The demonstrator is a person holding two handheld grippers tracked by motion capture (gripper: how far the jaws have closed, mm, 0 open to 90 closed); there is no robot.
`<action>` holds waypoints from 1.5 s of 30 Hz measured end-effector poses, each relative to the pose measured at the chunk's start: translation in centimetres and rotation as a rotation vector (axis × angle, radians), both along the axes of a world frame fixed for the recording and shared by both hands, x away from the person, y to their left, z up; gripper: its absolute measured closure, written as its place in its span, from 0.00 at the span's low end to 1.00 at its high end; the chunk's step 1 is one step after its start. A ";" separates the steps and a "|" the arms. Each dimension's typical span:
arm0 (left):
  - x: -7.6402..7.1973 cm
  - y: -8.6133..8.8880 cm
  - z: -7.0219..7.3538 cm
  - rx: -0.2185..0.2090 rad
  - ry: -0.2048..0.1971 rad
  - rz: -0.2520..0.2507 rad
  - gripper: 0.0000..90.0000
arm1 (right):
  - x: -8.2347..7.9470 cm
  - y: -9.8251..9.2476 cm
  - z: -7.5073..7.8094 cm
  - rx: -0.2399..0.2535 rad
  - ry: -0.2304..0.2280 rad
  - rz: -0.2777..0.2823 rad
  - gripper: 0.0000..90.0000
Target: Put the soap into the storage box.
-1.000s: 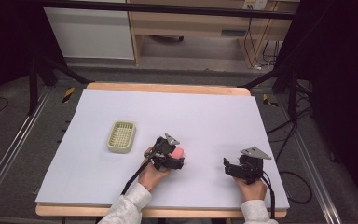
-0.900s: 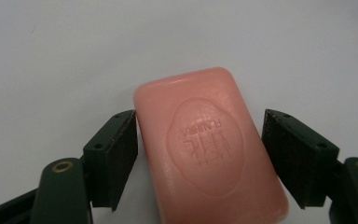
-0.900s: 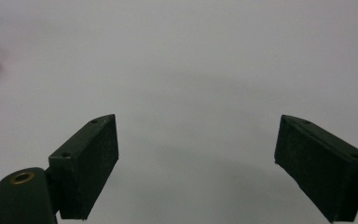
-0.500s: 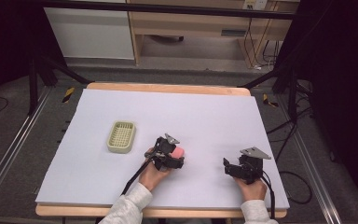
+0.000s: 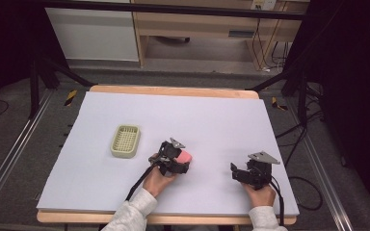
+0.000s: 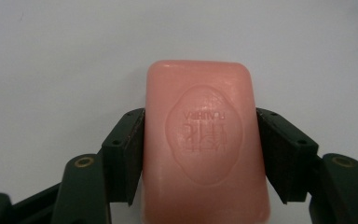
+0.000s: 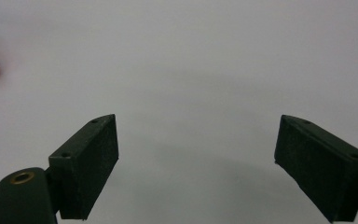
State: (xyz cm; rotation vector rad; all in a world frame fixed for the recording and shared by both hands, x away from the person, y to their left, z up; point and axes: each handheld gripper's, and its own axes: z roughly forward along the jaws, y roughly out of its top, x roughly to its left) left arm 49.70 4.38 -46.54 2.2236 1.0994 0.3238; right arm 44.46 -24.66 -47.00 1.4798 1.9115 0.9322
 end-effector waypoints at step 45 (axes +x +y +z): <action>-1.5 4.1 4.2 -0.020 -0.032 -0.027 0.41 | -0.1 -0.2 0.1 0.009 -0.003 -0.004 0.15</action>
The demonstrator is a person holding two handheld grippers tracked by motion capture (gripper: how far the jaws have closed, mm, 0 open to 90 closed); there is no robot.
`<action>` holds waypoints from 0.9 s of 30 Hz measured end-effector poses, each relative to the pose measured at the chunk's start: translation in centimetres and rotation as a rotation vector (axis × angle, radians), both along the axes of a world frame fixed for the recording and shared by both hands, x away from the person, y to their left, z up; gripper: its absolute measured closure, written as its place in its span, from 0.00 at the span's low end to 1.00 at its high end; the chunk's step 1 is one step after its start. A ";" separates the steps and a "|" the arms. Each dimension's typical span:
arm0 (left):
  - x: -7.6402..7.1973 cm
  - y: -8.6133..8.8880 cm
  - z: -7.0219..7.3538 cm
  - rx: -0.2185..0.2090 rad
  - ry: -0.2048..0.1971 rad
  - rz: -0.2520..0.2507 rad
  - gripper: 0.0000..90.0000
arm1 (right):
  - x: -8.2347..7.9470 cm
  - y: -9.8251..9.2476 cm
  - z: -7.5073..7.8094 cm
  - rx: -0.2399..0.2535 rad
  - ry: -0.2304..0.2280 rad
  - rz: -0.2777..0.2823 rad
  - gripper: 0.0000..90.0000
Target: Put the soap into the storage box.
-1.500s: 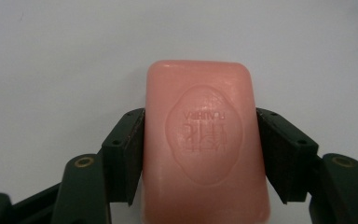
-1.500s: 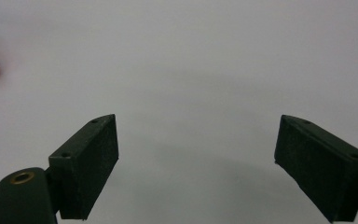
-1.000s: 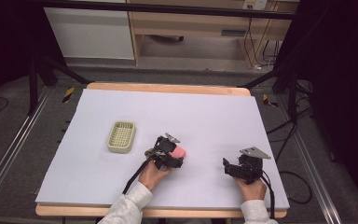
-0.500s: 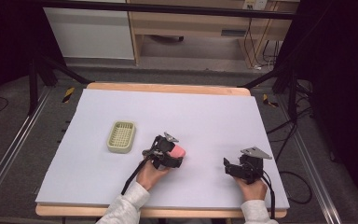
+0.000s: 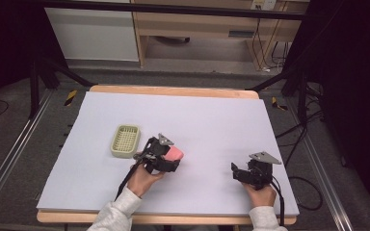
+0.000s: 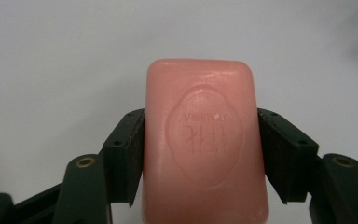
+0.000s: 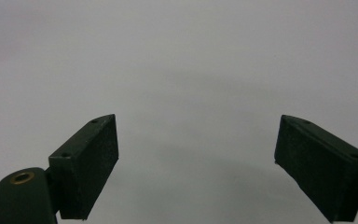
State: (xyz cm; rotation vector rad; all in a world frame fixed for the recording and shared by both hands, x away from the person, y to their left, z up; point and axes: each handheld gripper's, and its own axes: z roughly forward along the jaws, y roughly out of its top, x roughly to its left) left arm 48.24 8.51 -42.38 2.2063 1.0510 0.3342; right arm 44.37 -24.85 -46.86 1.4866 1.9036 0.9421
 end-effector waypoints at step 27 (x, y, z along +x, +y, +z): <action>0.3 6.7 1.5 -0.044 -0.023 0.113 0.41 | -0.2 -0.1 0.0 -0.008 -0.008 -0.001 0.15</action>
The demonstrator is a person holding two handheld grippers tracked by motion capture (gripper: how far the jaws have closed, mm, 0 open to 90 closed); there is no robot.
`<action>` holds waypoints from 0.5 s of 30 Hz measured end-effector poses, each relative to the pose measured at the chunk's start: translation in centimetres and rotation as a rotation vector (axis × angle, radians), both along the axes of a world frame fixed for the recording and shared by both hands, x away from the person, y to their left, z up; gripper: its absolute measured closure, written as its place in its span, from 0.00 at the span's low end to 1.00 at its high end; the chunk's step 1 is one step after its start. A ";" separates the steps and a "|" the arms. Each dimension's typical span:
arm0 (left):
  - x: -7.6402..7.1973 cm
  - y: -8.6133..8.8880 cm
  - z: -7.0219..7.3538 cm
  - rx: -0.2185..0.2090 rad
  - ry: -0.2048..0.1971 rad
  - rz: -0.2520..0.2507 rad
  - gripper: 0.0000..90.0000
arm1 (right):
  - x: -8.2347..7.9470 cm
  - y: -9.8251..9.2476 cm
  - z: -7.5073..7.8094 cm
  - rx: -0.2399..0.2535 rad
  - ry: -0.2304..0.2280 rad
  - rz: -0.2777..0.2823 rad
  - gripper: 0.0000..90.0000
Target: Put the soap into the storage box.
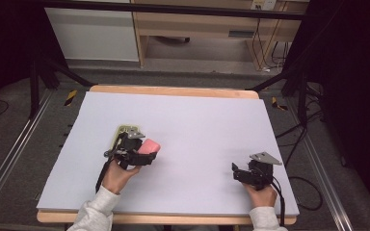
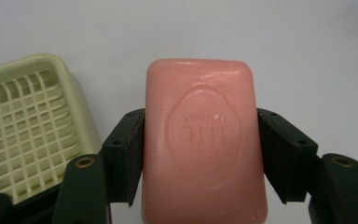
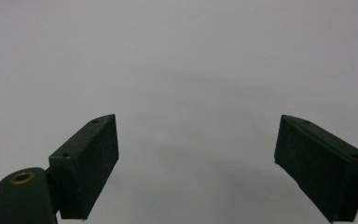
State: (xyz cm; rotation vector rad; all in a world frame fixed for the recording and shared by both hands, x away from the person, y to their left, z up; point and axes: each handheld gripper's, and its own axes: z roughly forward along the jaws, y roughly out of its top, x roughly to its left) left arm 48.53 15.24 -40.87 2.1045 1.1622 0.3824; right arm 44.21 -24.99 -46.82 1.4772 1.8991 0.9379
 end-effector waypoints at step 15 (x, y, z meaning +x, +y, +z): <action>1.1 2.8 0.6 -0.028 -0.010 0.079 0.41 | 0.0 0.1 -0.1 0.000 0.004 0.000 0.15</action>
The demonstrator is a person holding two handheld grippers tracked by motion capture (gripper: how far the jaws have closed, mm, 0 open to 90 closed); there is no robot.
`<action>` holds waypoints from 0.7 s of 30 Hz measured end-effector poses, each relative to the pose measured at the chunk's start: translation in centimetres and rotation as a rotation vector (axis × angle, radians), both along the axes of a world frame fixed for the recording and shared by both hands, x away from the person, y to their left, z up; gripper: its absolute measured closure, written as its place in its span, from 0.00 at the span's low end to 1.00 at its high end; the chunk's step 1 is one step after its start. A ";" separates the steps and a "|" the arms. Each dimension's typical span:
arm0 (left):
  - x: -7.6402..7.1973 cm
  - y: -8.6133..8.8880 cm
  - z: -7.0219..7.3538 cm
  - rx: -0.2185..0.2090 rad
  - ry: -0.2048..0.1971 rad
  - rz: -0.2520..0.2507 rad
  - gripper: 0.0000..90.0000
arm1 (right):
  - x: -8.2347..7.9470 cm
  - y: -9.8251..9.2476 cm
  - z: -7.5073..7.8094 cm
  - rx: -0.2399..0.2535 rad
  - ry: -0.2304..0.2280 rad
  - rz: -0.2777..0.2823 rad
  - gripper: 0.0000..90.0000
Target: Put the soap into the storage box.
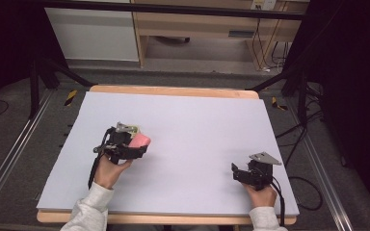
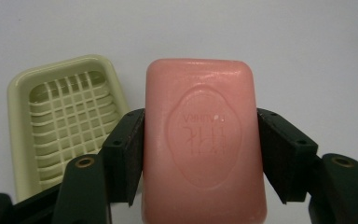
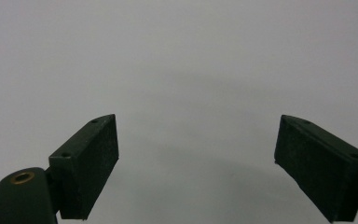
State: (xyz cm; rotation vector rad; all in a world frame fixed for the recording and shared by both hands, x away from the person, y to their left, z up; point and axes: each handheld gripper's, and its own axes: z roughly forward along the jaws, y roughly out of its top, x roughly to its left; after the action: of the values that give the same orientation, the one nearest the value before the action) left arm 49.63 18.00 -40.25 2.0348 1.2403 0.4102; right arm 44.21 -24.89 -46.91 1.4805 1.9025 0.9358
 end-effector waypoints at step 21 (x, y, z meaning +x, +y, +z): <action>1.8 2.9 -0.2 -0.007 -0.009 0.101 0.41 | 0.1 0.1 -0.1 -0.003 0.001 0.006 0.15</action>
State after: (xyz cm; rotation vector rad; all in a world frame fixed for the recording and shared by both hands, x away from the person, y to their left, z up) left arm 51.47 20.85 -40.49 1.9679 1.3411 0.4621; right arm 44.32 -24.77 -47.00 1.4747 1.9094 0.9341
